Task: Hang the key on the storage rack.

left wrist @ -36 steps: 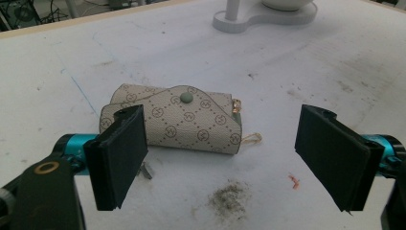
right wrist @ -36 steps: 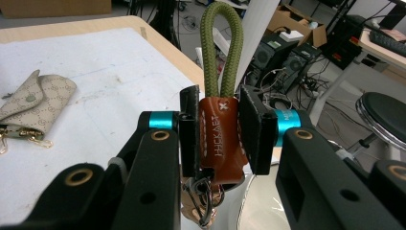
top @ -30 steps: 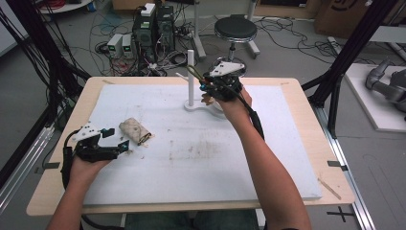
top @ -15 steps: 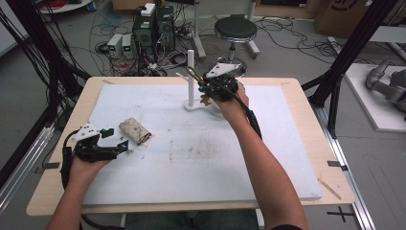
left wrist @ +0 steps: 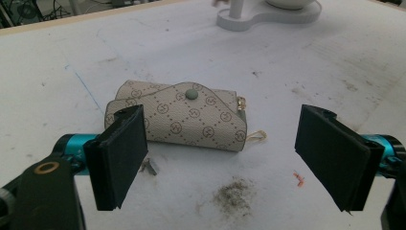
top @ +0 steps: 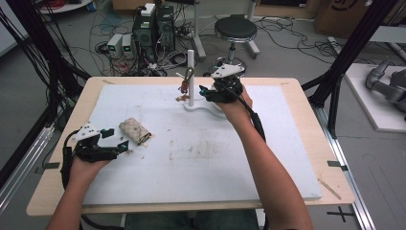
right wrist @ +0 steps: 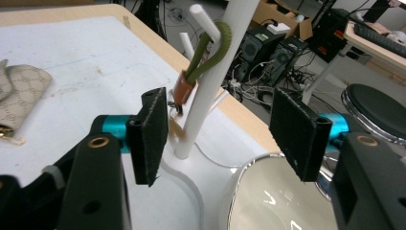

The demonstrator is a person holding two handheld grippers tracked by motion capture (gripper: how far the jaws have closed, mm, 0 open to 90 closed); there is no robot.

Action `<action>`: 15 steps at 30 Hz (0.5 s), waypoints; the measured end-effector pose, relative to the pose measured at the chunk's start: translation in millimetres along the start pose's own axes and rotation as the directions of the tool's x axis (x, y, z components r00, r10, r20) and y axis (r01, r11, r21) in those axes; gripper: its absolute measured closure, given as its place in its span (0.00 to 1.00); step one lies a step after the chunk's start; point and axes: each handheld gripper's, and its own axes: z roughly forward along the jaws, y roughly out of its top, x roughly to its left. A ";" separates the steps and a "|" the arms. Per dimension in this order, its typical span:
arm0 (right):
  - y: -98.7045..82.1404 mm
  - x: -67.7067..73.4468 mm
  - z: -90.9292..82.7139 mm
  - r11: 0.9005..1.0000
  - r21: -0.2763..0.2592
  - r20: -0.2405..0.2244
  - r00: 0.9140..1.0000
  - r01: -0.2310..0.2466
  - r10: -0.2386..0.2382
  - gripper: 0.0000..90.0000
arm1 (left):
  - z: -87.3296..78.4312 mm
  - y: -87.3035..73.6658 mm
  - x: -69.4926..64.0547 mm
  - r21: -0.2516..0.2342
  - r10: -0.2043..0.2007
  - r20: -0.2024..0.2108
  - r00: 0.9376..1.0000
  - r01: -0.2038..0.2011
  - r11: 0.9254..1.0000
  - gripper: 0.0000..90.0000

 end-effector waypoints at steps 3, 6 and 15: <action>-7.4 -1.9 -12.3 1.000 0.023 -0.009 1.000 -0.021 0.021 0.38 | 0.6 0.6 -0.7 -0.002 0.001 0.003 1.000 -0.001 1.000 0.20; -21.0 -3.7 -30.5 0.998 -0.006 -0.014 0.998 -0.057 0.057 0.36 | 1.2 1.2 -1.5 0.000 0.003 0.004 1.000 -0.003 1.000 0.20; -58.8 -5.3 -64.4 0.994 0.002 -0.024 0.994 -0.107 0.107 0.32 | 5.2 3.6 -3.9 0.001 0.010 0.016 1.000 -0.010 1.000 0.20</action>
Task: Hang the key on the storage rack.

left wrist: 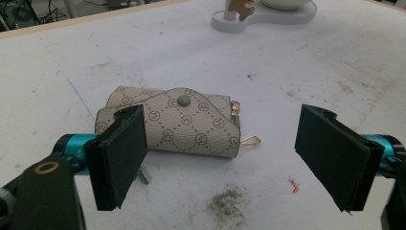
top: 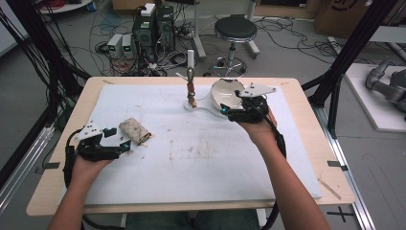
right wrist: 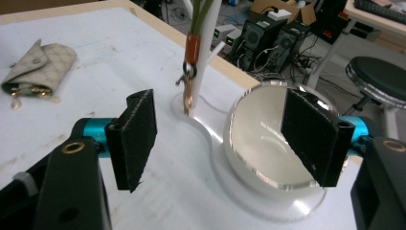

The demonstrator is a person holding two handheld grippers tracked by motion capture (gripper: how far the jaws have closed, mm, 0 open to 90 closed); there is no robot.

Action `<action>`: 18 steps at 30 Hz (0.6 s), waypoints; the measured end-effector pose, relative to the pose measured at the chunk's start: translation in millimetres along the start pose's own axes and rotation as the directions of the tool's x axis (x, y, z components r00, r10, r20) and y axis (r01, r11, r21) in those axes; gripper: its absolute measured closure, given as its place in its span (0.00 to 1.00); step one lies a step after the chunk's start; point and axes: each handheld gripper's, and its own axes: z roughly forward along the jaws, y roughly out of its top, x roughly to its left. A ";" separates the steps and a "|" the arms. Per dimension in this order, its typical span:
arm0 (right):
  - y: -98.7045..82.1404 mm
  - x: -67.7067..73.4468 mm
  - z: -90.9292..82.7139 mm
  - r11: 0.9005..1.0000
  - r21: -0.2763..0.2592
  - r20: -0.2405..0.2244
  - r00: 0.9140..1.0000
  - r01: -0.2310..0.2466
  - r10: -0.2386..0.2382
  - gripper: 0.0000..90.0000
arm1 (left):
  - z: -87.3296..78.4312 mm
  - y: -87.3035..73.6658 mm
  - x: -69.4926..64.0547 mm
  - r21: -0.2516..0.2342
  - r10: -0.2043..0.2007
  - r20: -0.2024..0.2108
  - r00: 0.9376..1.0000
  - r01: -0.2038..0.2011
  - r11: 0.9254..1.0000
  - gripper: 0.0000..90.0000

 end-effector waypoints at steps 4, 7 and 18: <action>-27.0 -4.2 -18.5 0.998 -0.019 -0.003 0.998 -0.061 0.061 0.31 | 1.1 1.7 -1.7 0.003 0.012 0.001 1.000 -0.012 1.000 0.20; -37.9 -4.8 -25.1 0.996 -0.027 0.000 0.996 -0.088 0.088 0.30 | 1.5 1.9 -1.8 -0.003 0.015 0.004 1.000 -0.015 1.000 0.20; -79.4 -7.1 -39.6 0.988 -0.036 0.032 0.988 -0.148 0.150 0.29 | 3.7 1.5 -1.8 -0.006 0.017 0.012 1.000 -0.017 1.000 0.20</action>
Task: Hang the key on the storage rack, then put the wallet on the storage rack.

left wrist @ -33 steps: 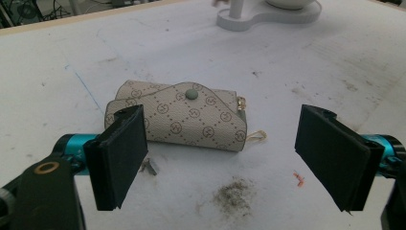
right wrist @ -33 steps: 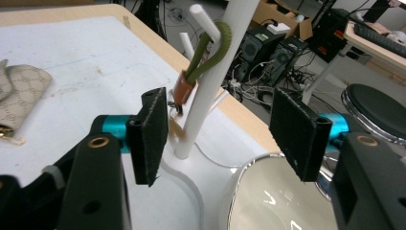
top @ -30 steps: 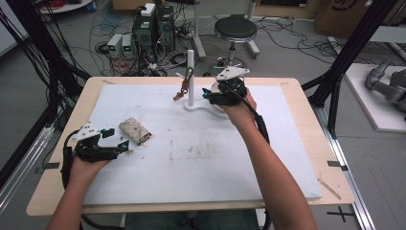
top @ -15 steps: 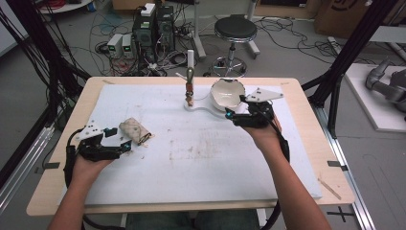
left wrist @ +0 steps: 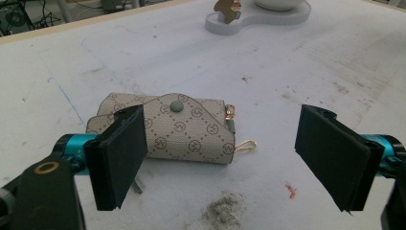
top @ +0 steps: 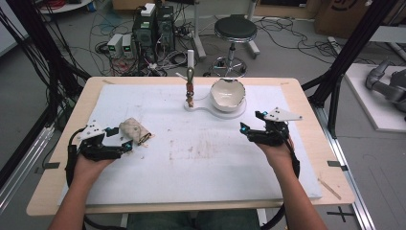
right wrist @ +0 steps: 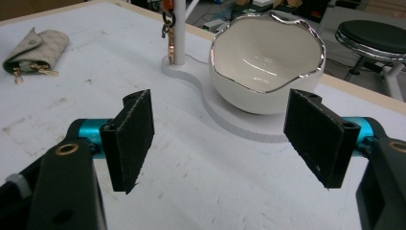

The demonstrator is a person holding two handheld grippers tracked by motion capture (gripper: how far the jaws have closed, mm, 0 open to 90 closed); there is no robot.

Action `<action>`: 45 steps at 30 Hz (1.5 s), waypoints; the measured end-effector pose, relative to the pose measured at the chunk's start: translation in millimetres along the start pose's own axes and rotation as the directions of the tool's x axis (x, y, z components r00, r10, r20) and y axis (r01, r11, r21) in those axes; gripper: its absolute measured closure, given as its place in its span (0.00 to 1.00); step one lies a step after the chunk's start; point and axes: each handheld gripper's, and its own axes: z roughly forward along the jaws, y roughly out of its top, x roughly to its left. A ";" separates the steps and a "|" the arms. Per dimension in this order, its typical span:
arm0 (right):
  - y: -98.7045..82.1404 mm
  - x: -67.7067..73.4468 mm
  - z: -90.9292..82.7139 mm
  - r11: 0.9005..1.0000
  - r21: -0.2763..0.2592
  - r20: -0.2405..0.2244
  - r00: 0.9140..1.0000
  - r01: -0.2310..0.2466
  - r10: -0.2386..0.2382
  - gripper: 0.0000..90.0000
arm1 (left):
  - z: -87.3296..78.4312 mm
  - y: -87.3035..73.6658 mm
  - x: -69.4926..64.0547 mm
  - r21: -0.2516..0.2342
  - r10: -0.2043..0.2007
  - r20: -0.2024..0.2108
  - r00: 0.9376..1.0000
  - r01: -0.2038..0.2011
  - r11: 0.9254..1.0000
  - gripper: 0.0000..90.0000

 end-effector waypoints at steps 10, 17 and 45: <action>-19.9 3.1 -4.8 1.000 0.009 0.007 1.000 0.009 -0.009 0.27 | 2.3 -0.1 0.4 -0.001 0.007 0.008 1.000 -0.007 1.000 0.20; -27.0 -1.7 -6.0 1.000 0.024 0.025 1.000 0.010 -0.011 0.24 | 4.0 1.5 -1.9 -0.004 0.015 0.017 1.000 -0.015 1.000 0.20; -9.5 20.0 22.4 1.000 0.011 -0.074 0.997 0.010 -0.009 0.23 | -20.4 -5.9 2.0 -0.006 -0.002 -0.043 0.999 0.002 1.000 0.20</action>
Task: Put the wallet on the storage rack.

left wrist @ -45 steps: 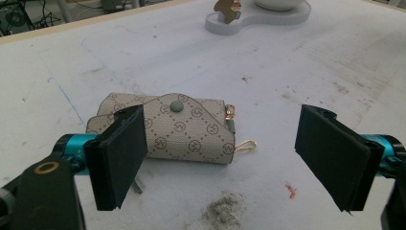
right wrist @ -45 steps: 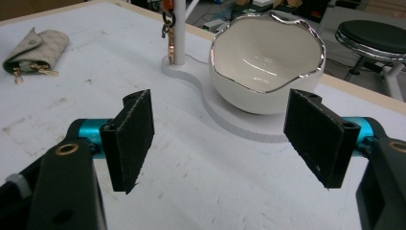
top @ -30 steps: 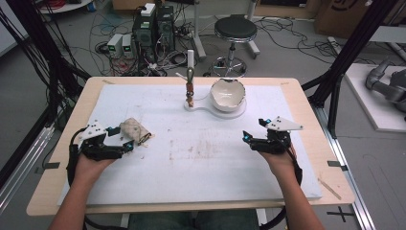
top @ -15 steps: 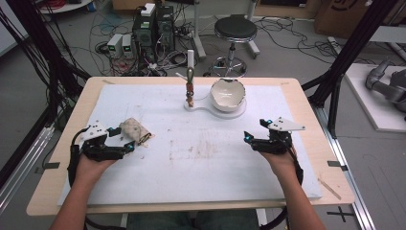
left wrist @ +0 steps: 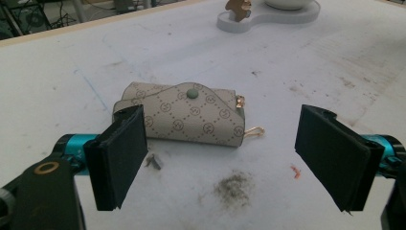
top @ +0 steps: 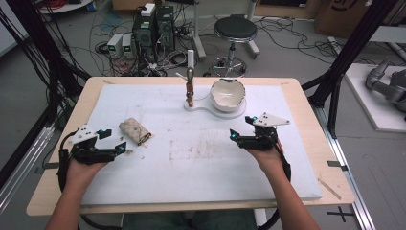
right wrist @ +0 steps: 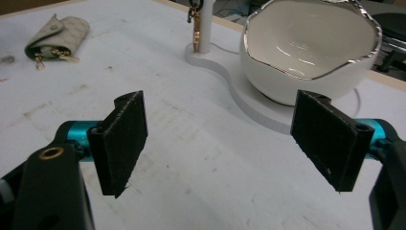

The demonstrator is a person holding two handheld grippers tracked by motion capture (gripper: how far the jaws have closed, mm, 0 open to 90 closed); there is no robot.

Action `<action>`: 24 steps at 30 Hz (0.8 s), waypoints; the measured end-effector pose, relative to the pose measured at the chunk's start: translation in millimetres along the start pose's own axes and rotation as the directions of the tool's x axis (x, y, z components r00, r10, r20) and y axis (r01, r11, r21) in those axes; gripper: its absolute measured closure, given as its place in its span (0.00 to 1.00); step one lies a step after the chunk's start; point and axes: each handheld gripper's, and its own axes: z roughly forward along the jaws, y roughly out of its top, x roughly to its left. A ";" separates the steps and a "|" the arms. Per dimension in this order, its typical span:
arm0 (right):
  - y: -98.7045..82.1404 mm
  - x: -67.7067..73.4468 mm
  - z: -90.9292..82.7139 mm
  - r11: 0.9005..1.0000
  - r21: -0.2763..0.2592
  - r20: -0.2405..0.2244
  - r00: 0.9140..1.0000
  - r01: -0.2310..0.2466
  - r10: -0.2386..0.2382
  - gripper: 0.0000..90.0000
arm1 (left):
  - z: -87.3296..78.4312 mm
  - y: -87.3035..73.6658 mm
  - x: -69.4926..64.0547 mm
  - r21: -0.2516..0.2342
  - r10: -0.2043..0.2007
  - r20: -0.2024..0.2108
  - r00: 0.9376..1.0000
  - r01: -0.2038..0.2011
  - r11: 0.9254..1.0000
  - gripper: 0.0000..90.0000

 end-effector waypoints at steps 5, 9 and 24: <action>13.0 6.4 11.2 1.000 0.006 -0.026 1.000 0.007 -0.007 0.23 | -15.1 -6.9 2.3 -0.006 -0.015 -0.024 1.000 0.015 1.000 0.20; 29.1 17.0 27.1 1.000 0.006 -0.062 0.998 0.027 -0.026 0.23 | -27.8 -12.4 5.6 -0.012 -0.026 -0.049 0.998 0.026 1.000 0.20; 74.0 69.8 98.6 0.995 0.040 -0.177 0.981 0.092 -0.084 0.22 | -54.4 -24.0 5.9 -0.030 -0.035 -0.077 0.996 0.033 0.999 0.20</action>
